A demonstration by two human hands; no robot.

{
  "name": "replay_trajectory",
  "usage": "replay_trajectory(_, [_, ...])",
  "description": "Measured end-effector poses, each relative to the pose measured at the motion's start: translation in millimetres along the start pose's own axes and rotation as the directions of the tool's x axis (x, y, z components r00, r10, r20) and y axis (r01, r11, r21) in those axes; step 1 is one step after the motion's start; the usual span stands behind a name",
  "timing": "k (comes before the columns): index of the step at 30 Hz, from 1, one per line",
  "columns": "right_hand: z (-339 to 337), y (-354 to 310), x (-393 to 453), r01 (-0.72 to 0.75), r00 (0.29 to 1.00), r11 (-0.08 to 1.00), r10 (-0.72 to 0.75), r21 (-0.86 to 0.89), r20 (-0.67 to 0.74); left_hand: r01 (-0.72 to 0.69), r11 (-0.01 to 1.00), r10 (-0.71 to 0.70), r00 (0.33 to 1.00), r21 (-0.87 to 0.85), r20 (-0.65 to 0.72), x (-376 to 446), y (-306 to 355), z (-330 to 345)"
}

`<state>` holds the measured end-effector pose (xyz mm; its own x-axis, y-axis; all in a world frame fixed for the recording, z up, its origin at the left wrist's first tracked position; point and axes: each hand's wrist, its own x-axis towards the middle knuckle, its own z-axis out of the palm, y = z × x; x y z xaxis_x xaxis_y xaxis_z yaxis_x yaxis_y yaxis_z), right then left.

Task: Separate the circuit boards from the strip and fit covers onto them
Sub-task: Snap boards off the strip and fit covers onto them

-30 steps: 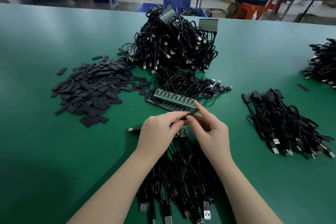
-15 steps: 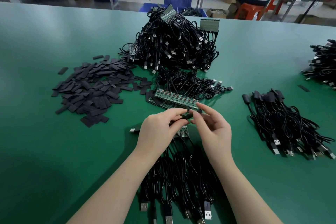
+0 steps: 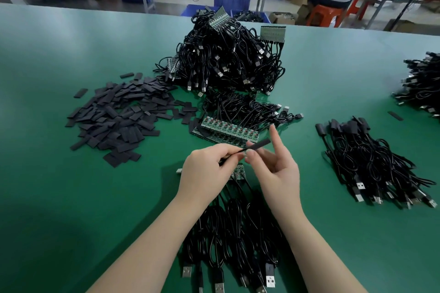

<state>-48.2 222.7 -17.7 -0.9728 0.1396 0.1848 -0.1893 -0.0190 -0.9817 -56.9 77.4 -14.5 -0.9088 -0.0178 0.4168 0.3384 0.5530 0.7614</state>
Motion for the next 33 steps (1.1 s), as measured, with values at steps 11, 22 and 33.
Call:
replay_trajectory(11, [-10,-5,8,-0.075,0.983,0.984,0.1,0.162,-0.154,-0.055,0.994,0.042,0.991,0.097,0.128,3,-7,-3])
replay_trajectory(22, [-32,-45,23,0.024,0.967,0.995,0.003,0.101,-0.256,-0.037,0.999,0.038,0.999,-0.028,0.036,4,-15,0])
replay_trajectory(33, [-144,-51,91,-0.377,0.919,-0.053,-0.147,-0.925,-0.366,-0.062,0.985,0.049,0.995,0.159,0.085,5,-15,-4])
